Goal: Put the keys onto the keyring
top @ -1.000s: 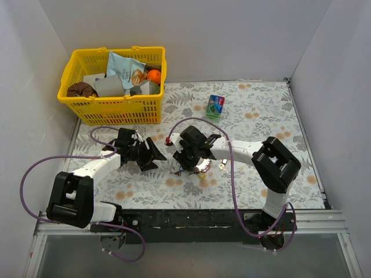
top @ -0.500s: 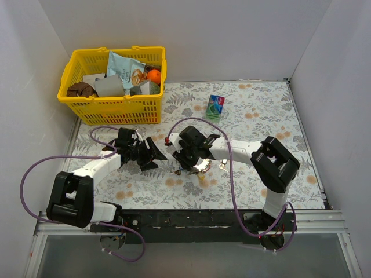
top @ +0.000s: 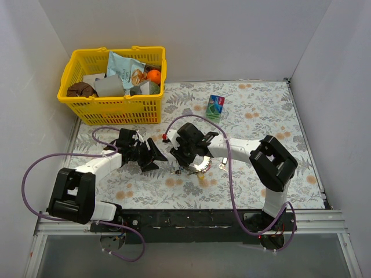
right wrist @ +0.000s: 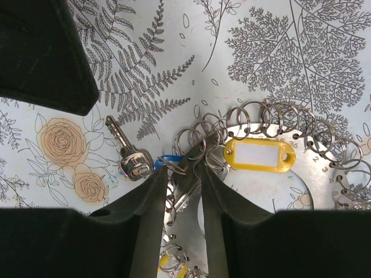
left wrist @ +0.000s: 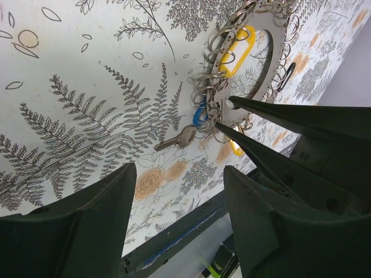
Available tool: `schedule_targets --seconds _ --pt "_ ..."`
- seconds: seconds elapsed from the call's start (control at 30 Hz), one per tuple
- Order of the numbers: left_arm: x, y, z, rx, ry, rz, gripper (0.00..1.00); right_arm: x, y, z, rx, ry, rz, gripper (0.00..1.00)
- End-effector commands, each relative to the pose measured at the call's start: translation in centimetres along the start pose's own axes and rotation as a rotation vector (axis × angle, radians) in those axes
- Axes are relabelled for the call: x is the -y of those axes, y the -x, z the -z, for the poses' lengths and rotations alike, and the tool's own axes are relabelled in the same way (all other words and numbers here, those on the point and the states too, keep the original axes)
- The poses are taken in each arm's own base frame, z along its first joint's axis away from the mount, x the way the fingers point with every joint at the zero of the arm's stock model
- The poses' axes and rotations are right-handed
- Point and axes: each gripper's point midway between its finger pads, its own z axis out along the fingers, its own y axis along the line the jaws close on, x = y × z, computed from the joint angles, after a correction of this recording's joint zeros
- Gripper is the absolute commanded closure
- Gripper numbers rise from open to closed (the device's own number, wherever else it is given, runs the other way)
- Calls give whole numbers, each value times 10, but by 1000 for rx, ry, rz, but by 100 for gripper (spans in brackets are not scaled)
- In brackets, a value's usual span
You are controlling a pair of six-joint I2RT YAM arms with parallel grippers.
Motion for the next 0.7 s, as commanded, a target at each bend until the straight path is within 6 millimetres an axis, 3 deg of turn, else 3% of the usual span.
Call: schedule_targets --seconds 0.0,0.17,0.3,0.6,0.67 --pt "2 0 1 -5 -21 -18 39 -5 19 -3 49 32 20 64" --pt "-1 -1 -1 -8 -14 -16 39 -8 20 -4 50 52 17 66" --pt "-3 -1 -2 -12 -12 -20 38 -12 21 -4 55 70 15 74" --pt "-2 1 -3 -14 -13 -24 38 -16 18 -9 48 99 6 77" --pt "-2 -1 -4 -18 -13 -25 38 -16 18 -9 47 99 4 82"
